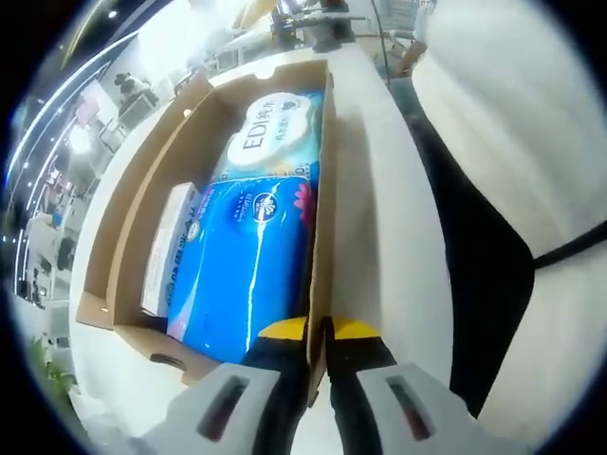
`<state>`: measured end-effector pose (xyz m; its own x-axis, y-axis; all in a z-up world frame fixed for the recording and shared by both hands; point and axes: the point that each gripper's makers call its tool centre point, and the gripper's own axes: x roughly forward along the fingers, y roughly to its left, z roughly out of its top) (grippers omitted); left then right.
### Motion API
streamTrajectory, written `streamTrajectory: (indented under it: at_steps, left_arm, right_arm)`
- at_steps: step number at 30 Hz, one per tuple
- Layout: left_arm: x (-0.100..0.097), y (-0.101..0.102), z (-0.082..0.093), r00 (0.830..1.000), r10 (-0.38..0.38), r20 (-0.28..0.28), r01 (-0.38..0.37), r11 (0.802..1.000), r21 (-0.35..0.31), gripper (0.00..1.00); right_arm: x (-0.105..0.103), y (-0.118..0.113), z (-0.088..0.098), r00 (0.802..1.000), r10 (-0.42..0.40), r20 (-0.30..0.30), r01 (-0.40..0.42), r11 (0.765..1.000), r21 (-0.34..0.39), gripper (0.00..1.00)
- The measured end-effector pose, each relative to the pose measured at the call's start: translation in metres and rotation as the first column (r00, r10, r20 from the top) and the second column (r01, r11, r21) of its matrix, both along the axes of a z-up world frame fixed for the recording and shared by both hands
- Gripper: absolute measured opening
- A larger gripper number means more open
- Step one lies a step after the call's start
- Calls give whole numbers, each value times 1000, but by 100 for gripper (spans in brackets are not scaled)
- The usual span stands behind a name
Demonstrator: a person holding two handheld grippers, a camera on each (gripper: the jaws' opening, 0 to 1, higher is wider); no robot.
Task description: Operate the shoe box by opening the lid, removing the specified soft item, and placing it in the target area until the item is outside and the box remains undamaged.
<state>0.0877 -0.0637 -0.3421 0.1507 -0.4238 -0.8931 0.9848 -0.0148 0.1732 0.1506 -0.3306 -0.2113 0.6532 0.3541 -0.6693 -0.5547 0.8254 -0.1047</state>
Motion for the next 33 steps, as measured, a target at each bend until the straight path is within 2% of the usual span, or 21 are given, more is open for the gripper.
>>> streamTrajectory:
  at_steps: [1,2,5,7,11,19,22,25,26,28,33]
  left_arm:
    - [0,0,0,1000,0,1,0,1000,0,6]
    - [0,0,0,1000,2,1,-2,1000,-1,6]
    - [0,0,0,1000,3,0,-3,1000,-1,6]
    - [0,0,0,1000,8,0,-8,1000,-2,7]
    - [0,0,1,1000,13,6,-13,1000,-4,7]
    - [0,0,1,1000,6,7,-6,1000,-8,7]
    - [-1,0,1,1000,11,4,-11,1000,-13,7]
    - [0,0,0,999,36,11,-35,999,-16,8]
    - [0,0,0,999,48,19,-48,999,-13,9]
    - [0,0,-1,999,20,45,-19,1000,-7,9]
    - [0,0,-1,1000,11,8,-11,1000,-2,8]
  right_arm:
    - [1,2,0,1000,27,9,-27,999,-35,35]
    - [2,7,-1,998,69,7,-69,995,-67,38]
    - [-1,18,-4,989,148,-28,-150,982,-115,44]
    - [-1,23,-4,982,184,-35,-187,973,-138,46]
    - [-2,33,-2,973,226,-48,-230,965,-128,50]
    - [-9,33,-7,975,207,-79,-215,970,-112,51]
    - [-12,34,-10,973,206,-103,-216,970,-108,57]
    - [-11,39,-8,973,220,-63,-226,969,-104,54]
    - [-10,39,-8,976,209,-64,-215,971,-107,56]
    - [-9,43,-8,984,172,-51,-175,982,-72,60]
    - [-15,51,-13,987,159,-25,-160,987,-31,60]
